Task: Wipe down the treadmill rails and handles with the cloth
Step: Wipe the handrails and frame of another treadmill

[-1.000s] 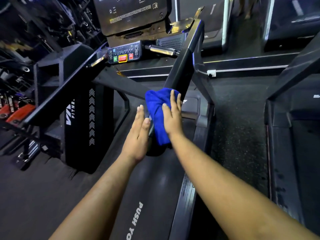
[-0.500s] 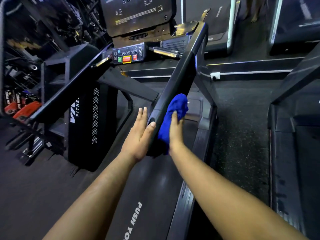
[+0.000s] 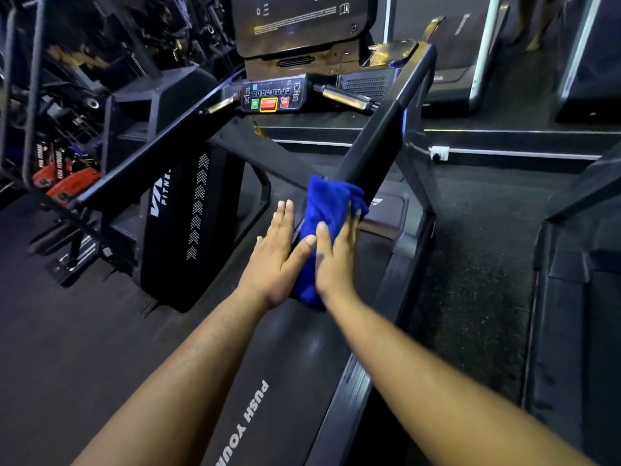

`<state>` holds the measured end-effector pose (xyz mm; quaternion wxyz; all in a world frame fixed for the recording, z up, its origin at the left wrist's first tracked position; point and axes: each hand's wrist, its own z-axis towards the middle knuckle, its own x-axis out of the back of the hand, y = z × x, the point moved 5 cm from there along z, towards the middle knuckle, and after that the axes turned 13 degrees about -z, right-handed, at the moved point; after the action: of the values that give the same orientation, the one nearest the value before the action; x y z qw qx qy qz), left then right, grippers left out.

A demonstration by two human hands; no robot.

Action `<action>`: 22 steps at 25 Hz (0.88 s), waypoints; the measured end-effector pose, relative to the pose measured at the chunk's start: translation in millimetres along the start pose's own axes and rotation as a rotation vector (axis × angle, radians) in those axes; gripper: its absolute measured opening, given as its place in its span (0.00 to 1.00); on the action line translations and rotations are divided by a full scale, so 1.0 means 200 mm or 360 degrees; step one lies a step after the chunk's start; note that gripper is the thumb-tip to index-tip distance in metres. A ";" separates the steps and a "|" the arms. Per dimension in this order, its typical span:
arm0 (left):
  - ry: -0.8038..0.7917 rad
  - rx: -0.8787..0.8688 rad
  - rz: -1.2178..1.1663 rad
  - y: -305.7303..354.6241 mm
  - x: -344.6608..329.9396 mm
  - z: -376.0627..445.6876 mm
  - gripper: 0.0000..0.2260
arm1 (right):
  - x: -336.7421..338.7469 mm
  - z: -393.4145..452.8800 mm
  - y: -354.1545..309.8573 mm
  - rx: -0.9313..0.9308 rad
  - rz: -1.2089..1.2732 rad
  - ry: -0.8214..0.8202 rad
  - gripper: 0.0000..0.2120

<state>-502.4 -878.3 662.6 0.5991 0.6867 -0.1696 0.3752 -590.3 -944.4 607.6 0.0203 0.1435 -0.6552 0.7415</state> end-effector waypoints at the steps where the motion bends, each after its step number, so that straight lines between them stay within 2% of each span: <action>1: -0.0005 -0.0003 0.0000 0.00 0.00 0.00 0.41 | 0.00 -0.04 0.02 0.0023 0.0050 -0.0026 0.37; 6: -0.0064 0.0017 0.0115 0.00 0.00 0.01 0.41 | 0.09 0.49 -0.02 -0.0181 -0.0036 0.0010 0.34; 8: -0.0082 0.0010 0.0104 0.01 -0.01 0.00 0.42 | 0.07 0.38 0.00 -0.0190 0.0062 0.0071 0.33; 11: -0.0074 -0.0062 -0.0057 0.00 0.00 0.02 0.42 | -0.05 -0.09 0.00 0.0030 0.0230 0.0038 0.36; 13: -0.0069 -0.0091 -0.0148 -0.01 0.00 0.03 0.42 | -0.04 -0.06 0.00 0.0087 0.0280 0.0079 0.37; 15: -0.0060 -0.0087 -0.0161 -0.02 0.00 0.03 0.42 | -0.02 0.19 0.04 -0.0073 0.0214 0.0097 0.35; 17: -0.0061 -0.0102 -0.0120 -0.01 0.00 0.02 0.42 | 0.02 0.32 0.11 -0.0252 0.0258 0.0175 0.39; 19: -0.0068 -0.0110 -0.0075 -0.02 0.00 0.01 0.43 | -0.02 0.13 0.12 -0.0398 0.0390 0.0172 0.46; 22: -0.0104 -0.0086 -0.0066 -0.01 0.00 0.01 0.43 | -0.15 -0.18 0.10 -0.0162 0.0454 0.0097 0.47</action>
<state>-500.0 -880.0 661.8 0.6192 0.6856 -0.1848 0.3354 -572.9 -907.0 577.4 -0.0580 0.0252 -0.7047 0.7067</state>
